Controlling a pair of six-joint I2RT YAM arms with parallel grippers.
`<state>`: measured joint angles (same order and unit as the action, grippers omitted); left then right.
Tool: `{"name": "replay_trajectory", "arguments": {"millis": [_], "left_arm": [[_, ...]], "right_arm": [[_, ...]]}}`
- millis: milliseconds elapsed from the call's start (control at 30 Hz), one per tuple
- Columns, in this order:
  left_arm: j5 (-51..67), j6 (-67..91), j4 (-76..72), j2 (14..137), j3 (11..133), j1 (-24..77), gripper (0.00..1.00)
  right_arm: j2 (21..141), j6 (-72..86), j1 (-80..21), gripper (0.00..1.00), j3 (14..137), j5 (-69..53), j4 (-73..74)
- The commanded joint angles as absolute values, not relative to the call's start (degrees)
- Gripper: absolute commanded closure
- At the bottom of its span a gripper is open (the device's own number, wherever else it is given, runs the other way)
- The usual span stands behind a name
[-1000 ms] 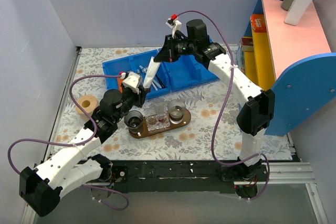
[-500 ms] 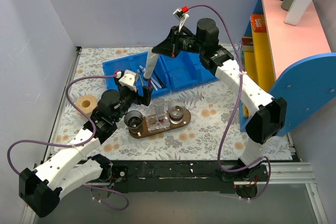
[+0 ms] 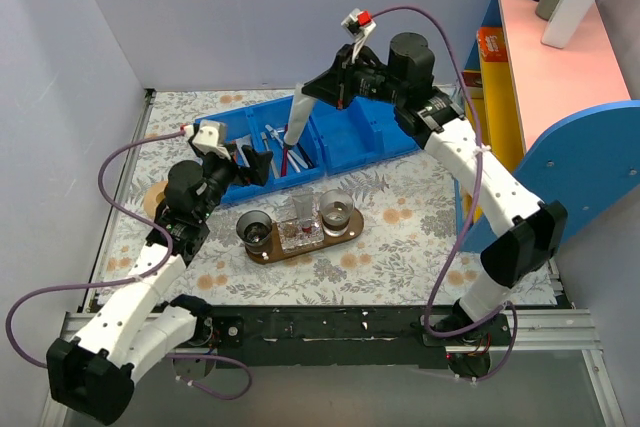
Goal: Prepare toiletry sets of a toothbrush and toothpaste on the tray
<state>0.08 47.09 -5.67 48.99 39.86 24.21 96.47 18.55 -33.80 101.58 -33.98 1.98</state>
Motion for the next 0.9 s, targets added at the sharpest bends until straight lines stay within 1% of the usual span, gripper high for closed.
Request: {"name": "replay_trajectory", "arguments": {"millis": [0, 167, 300, 367, 500, 633, 867], "left_arm": [[10.7, 54.7, -7.4, 49.8, 41.9, 17.4, 0.02], [10.4, 59.1, -5.9, 53.7, 43.8, 10.7, 0.02], [3.3, 61.5, 1.5, 61.7, 47.6, 6.8, 0.02], [1.1, 62.0, 2.4, 62.8, 48.6, 5.5, 0.02], [2.5, 61.6, 1.1, 62.3, 47.4, 5.4, 0.02], [2.5, 60.8, 0.6, 61.4, 46.7, 5.5, 0.02], [4.4, 59.9, 0.3, 60.9, 46.1, 5.5, 0.02]], "right_arm": [[88.9, 10.6, -33.8, 0.99, 101.5, -29.5, 3.2], [85.1, 4.4, -34.9, 0.99, 101.1, -27.8, 8.0], [82.9, 1.2, -37.2, 0.99, 100.6, -26.0, 11.6], [81.4, 0.3, -39.3, 0.99, 99.8, -25.3, 12.5], [79.1, -4.6, -44.4, 0.99, 97.6, -24.2, 14.1], [78.4, -6.1, -49.6, 0.99, 97.5, -24.4, 15.3], [80.6, -9.0, -54.3, 0.99, 98.0, -28.2, 16.8]]}}
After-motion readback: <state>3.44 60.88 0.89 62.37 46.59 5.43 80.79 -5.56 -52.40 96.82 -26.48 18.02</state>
